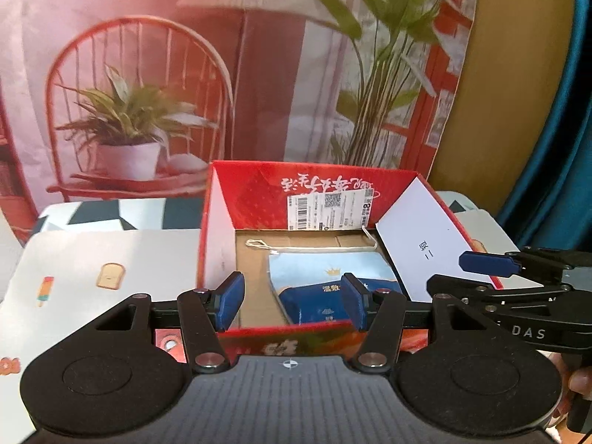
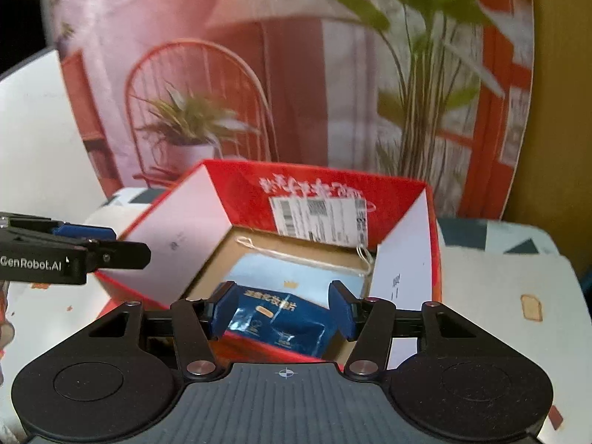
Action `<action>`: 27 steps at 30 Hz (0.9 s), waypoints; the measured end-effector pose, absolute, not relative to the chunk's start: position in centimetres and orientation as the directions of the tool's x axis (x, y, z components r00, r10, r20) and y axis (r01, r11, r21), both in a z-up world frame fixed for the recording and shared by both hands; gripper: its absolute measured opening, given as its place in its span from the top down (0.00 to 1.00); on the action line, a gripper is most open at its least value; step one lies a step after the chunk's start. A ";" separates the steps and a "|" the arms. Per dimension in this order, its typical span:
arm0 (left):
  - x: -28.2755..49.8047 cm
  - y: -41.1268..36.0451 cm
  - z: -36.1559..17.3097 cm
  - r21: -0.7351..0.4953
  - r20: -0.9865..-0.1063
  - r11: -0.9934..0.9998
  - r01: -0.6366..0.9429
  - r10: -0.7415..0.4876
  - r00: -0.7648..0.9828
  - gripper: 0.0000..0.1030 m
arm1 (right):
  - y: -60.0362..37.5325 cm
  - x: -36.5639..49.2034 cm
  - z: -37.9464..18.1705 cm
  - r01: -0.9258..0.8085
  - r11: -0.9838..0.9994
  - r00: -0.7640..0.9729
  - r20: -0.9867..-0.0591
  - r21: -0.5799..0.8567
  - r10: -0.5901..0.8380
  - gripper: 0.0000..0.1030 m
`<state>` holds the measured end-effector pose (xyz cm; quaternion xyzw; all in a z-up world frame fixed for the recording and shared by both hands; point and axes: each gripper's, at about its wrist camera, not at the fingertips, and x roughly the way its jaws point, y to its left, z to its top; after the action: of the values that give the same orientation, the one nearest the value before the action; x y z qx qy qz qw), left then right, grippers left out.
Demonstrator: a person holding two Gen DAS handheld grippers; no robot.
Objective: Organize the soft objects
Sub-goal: 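Move the right tool to the orange floral pouch and grasp it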
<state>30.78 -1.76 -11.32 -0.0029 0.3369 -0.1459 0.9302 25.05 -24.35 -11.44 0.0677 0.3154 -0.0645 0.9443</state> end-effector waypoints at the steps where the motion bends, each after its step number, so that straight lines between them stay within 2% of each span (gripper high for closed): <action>1: 30.2 -1.5 -11.2 -0.103 -0.619 0.958 0.266 -0.272 0.737 0.42 | -24.2 24.4 -11.3 0.160 0.983 0.802 -0.593 0.085 -0.079 0.50; 12: 25.2 0.0 -12.5 -0.094 -0.602 0.967 0.236 -0.244 0.760 0.42 | -22.0 18.5 -12.7 0.157 0.984 0.846 -0.526 0.089 -0.088 0.50; 27: 22.0 0.5 -16.1 -0.143 -0.640 0.963 0.227 -0.265 0.721 0.42 | -20.2 15.4 -18.0 0.184 0.979 0.790 -0.605 0.086 -0.096 0.50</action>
<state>21.98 0.47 -16.09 -0.0273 0.3490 -0.1326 0.9273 15.44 -20.24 -18.03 0.0701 0.3153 -0.0742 0.9435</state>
